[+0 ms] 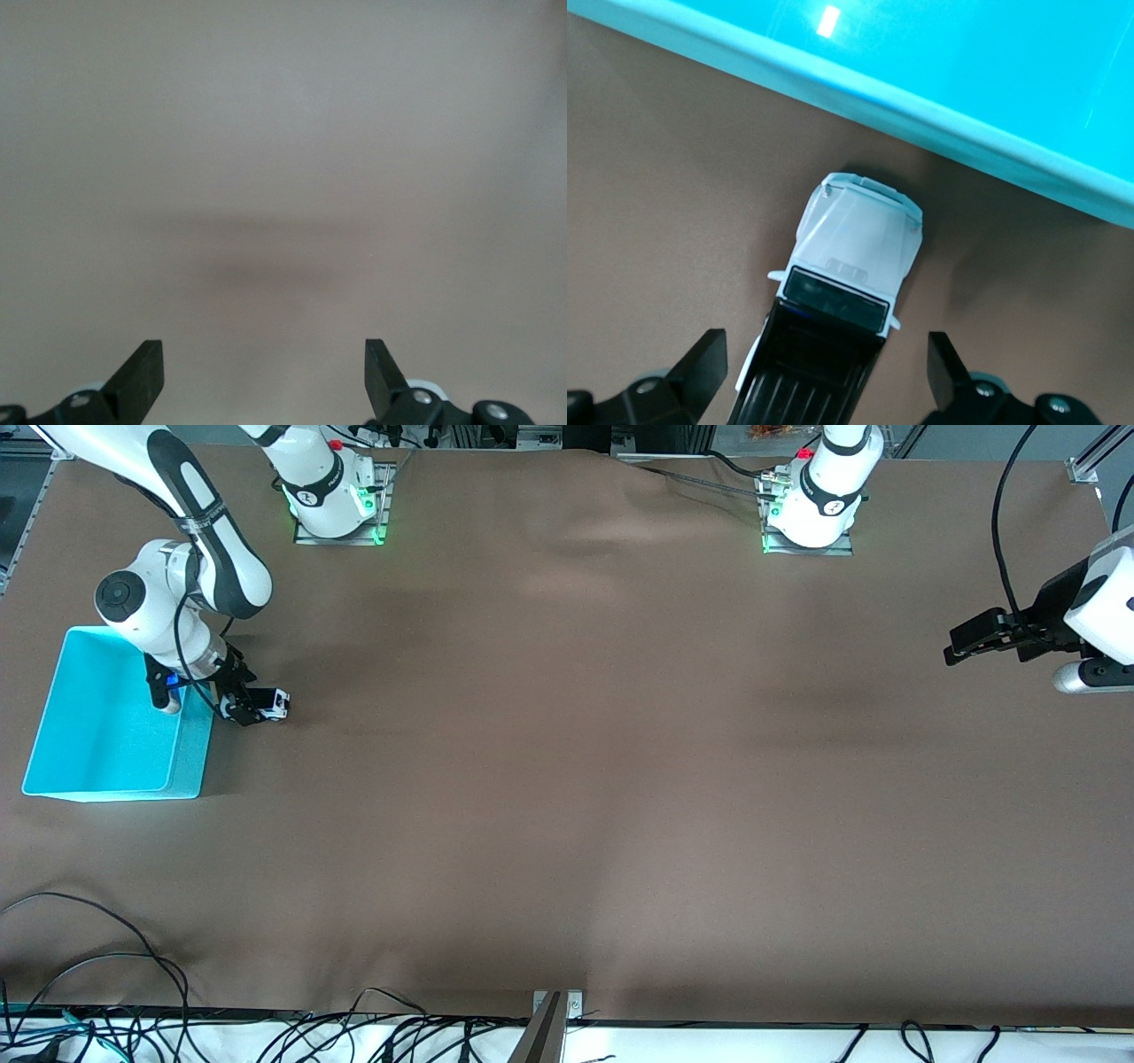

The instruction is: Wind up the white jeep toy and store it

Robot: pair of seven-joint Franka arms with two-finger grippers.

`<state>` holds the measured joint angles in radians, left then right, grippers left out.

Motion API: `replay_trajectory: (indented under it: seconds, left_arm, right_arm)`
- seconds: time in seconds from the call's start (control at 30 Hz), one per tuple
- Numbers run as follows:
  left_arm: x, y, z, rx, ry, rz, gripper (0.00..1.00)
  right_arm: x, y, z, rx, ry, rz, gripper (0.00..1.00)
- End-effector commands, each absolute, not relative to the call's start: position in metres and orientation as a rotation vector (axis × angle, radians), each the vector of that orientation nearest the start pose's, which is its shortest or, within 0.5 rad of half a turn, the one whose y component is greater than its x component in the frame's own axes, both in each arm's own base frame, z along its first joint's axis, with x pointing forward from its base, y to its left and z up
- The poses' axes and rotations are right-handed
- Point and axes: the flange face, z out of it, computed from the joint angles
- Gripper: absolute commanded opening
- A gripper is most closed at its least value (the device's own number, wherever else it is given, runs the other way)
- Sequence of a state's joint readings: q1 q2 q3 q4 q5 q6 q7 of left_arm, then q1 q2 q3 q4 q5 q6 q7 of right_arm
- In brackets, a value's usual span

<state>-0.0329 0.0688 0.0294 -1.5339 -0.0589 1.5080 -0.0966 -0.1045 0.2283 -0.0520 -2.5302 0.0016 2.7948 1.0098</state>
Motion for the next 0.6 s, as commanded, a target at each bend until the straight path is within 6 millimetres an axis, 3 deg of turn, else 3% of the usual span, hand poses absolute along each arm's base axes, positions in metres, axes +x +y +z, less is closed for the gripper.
replay_trajectory:
  seconds: [0.0,0.07,0.17,0.3,0.37,0.47,0.57]
  left_arm:
    - [0.5671,-0.0080,0.6058,-3.212,-0.127,0.140,1.00]
    - [0.5671,-0.0080,0.6058,-3.212,-0.127,0.140,1.00]
    - [0.5671,-0.0082,0.6058,-3.214,-0.127,0.140,1.00]
    - [0.5671,-0.0082,0.6058,-3.214,-0.127,0.140,1.00]
    - [0.5671,-0.0082,0.6065,-3.214,-0.127,0.138,1.00]
    - [0.5671,-0.0084,0.6058,-3.215,-0.127,0.141,1.00]
    - [0.5673,-0.0083,0.6067,-3.215,-0.127,0.136,1.00]
  right_arm:
    - [0.4563,-0.0718,0.1927,-2.604,1.741,-0.080,1.00]
    - [0.4563,-0.0725,0.1928,-2.602,1.743,-0.082,0.99]
    - [0.4571,-0.0720,0.1938,-2.596,1.750,-0.083,0.80]
    - [0.4582,-0.0722,0.1957,-2.566,1.787,-0.089,0.28]
    - [0.4592,-0.0724,0.1971,-2.560,1.792,-0.095,0.09]
    - [0.4594,-0.0724,0.1978,-2.559,1.791,-0.098,0.00]
    - [0.4604,-0.0717,0.1990,-2.561,1.787,-0.102,0.00]
